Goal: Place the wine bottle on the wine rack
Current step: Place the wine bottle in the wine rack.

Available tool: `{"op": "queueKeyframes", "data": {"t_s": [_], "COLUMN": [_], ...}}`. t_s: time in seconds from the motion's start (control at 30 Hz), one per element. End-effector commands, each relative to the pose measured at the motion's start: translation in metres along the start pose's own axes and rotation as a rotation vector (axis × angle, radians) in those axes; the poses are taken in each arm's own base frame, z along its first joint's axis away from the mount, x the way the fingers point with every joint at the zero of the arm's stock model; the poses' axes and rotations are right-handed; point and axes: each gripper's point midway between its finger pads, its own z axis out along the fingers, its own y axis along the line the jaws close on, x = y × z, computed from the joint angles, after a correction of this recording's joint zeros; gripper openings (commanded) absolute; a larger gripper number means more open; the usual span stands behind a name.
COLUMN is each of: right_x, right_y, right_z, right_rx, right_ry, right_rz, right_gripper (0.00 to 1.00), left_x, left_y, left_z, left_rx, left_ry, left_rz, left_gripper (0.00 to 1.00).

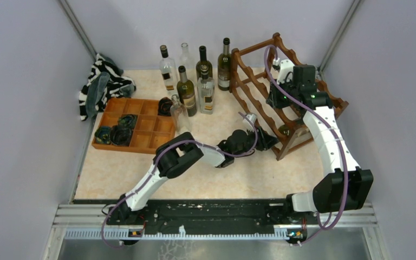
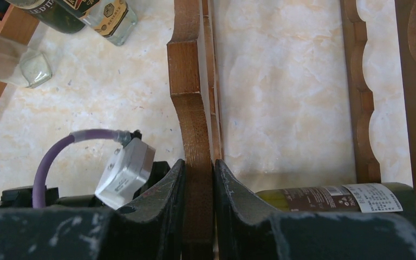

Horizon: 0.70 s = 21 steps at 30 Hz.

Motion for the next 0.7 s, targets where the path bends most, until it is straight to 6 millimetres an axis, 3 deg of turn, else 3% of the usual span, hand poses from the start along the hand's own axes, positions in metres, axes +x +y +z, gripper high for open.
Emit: {"op": "queueKeyframes", "data": {"t_s": [0.0, 0.2, 0.67], "right_x": [-0.002, -0.002, -0.002], "right_y": [0.026, 0.026, 0.025], "right_z": [0.001, 0.001, 0.001], "right_rx": [-0.098, -0.098, -0.096], "right_ry": [-0.008, -0.008, -0.007], "right_rz": [0.009, 0.007, 0.004], "right_gripper": [0.21, 0.21, 0.21], "left_x": [-0.005, -0.003, 0.002], "left_y": [0.017, 0.028, 0.042], "left_z": [0.0, -0.005, -0.011], "left_rx": [-0.124, -0.175, -0.222], "left_ry": [-0.007, -0.017, 0.011], "left_rz": [0.227, 0.34, 0.382], "left_gripper": [0.05, 0.11, 0.48]}}
